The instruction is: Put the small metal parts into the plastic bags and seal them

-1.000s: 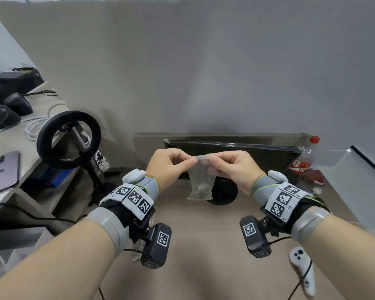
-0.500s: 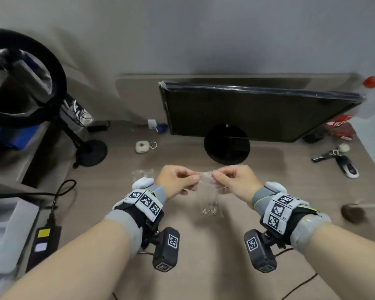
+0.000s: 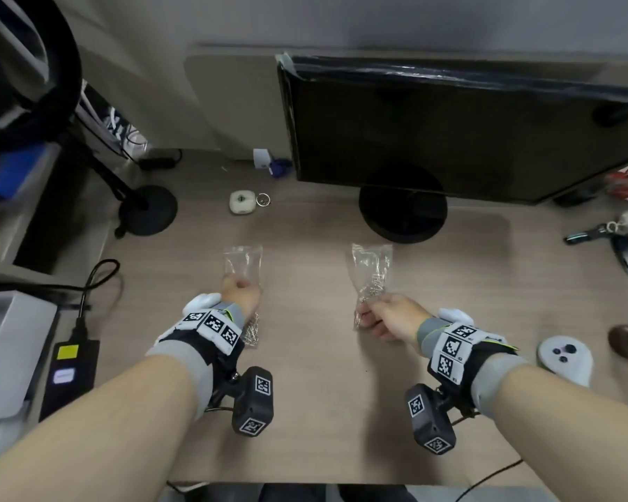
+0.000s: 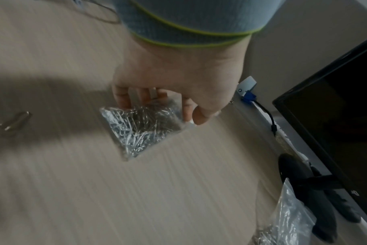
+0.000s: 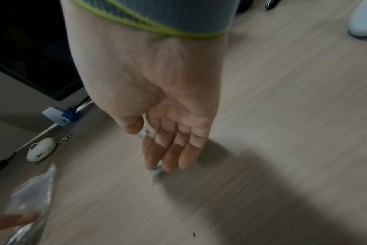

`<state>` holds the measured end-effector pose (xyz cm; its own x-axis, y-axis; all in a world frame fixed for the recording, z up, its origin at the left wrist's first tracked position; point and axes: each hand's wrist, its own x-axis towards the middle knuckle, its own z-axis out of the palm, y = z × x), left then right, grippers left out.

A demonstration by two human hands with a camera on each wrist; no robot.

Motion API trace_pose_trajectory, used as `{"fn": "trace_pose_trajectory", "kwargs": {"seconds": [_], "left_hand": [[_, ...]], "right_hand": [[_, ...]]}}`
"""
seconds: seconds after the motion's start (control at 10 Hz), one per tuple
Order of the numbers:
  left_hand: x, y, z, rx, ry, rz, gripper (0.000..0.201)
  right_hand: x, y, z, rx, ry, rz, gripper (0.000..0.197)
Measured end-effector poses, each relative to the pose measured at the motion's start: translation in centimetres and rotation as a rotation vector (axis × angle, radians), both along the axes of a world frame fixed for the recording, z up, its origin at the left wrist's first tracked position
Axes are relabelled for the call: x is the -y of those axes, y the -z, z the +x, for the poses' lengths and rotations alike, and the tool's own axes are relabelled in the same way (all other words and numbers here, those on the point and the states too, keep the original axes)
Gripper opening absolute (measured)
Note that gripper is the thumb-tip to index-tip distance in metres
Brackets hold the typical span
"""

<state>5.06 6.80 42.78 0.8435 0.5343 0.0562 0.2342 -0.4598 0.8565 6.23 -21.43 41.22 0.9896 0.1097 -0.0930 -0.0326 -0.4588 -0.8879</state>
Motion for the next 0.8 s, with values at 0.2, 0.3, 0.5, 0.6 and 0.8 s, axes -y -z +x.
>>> {"fn": "trace_pose_trajectory", "kwargs": {"seconds": [0.2, 0.3, 0.5, 0.6, 0.8], "left_hand": [[3.3, -2.1, 0.1, -0.005, 0.180, 0.022, 0.024], [5.3, -3.2, 0.9, 0.006, 0.287, -0.091, 0.030], [7.1, -4.5, 0.8, 0.115, 0.257, -0.097, 0.021], [7.2, -4.2, 0.8, 0.043, 0.443, -0.403, 0.020], [6.5, -3.7, 1.8, -0.084, 0.446, -0.403, 0.036]], "right_hand": [[0.0, -1.3, 0.3, -0.075, -0.036, -0.044, 0.020], [-0.4, -1.8, 0.4, -0.007, -0.060, -0.063, 0.020], [-0.7, -2.9, 0.8, 0.171, 0.083, 0.058, 0.023], [-0.8, -2.9, 1.5, 0.137, 0.072, 0.023, 0.032], [-2.5, -3.9, 2.4, 0.117, 0.065, -0.046, 0.044]]}}
